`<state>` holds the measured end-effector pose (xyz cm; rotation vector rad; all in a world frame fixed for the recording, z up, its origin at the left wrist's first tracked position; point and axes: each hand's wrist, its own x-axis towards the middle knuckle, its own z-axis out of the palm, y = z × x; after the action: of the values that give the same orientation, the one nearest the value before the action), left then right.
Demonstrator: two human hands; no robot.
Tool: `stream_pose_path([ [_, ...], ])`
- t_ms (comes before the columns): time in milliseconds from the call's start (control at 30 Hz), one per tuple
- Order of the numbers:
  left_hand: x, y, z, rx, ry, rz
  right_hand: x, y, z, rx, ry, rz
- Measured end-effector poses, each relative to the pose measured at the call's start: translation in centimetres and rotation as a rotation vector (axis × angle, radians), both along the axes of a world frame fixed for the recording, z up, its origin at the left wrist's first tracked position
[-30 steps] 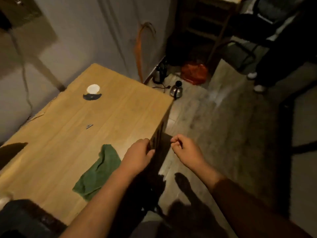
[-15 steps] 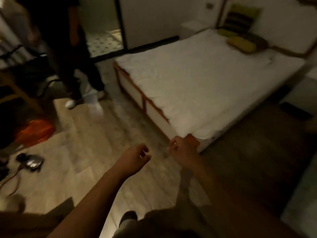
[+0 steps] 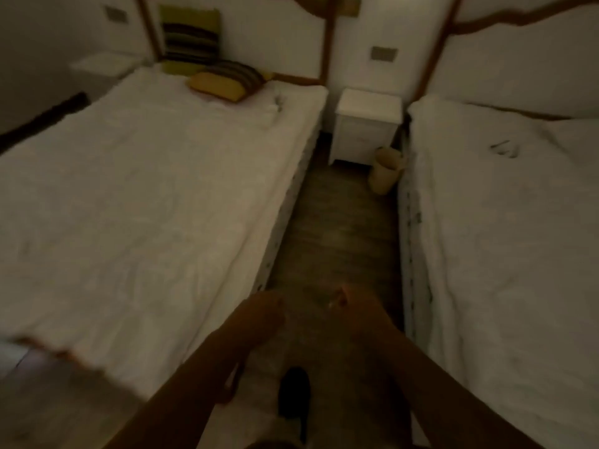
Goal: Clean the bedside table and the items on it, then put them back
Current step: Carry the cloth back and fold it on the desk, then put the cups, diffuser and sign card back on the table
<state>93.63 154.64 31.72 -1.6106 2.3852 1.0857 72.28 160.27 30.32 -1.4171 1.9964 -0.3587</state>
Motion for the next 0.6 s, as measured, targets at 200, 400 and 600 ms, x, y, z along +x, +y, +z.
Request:
stream_pose_path([
  [200,-14.2,-16.9,0.9,0.065,-0.066,-0.202,-12.7,-13.3,1.6,0.068,0.039,-0.122],
  [400,-26.3,-32.3,0.8,-0.009,-0.079,-0.235,-24.3,-26.3,0.5,0.071,0.018,-0.236],
  [600,-38.9,-48.9,0.0,0.025,-0.058,-0.165,-37.0,-44.0,-1.6,0.069,-0.032,-0.227],
])
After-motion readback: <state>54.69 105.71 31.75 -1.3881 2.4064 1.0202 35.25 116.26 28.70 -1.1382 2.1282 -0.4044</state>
